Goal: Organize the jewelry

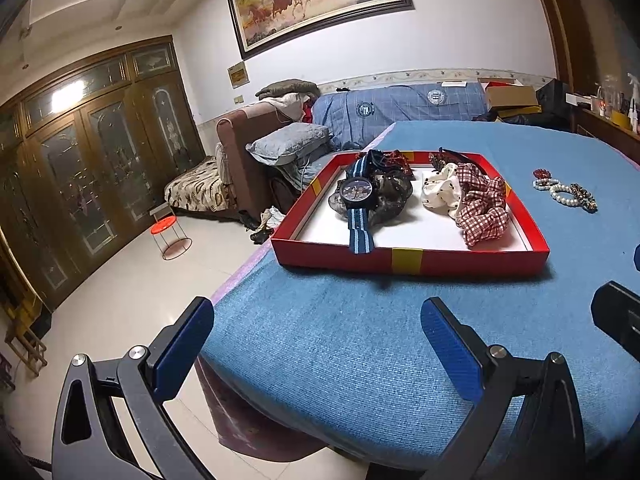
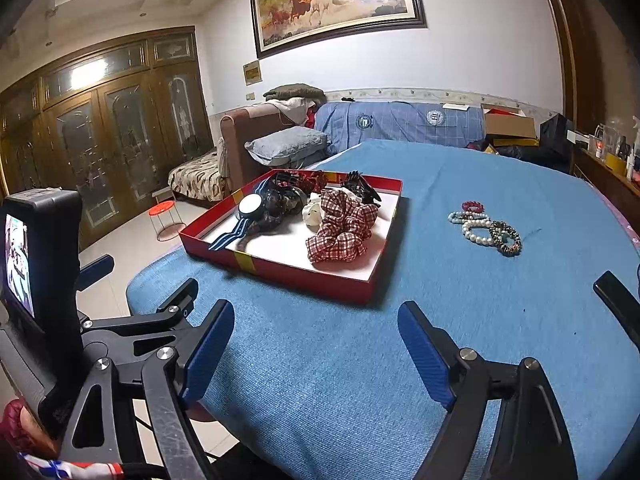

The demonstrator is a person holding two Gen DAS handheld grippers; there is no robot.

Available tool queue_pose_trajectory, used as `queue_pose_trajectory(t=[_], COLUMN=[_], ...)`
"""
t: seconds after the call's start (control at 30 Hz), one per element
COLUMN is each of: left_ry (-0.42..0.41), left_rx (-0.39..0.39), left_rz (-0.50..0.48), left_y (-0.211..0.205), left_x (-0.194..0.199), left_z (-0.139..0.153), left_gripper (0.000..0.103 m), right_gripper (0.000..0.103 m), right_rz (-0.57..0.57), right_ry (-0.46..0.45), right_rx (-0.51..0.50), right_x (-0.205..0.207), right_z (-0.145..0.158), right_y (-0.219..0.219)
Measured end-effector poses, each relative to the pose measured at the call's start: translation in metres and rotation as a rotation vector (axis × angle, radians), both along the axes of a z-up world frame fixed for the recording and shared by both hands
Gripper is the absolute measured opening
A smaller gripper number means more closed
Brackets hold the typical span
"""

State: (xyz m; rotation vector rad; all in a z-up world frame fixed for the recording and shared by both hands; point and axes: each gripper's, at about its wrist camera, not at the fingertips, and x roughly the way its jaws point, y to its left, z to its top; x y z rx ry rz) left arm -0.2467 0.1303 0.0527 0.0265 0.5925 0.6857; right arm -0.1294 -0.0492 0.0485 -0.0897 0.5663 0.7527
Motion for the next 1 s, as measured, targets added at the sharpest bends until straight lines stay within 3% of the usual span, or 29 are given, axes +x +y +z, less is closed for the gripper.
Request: queue_pose_trajectory(t=[1.0], left_ry=[0.003], left_rx=[0.001], left_rz=[-0.004], left_y=[0.001], left_x=[0.0005], left_z=[-0.0001], left_gripper=[0.103], right_gripper=[0.088], right_rz=[0.002], right_ry=[0.006], right_rx=[-0.006], right_x=[-0.0012], right_z=[-0.0031], right_y=[0.0008])
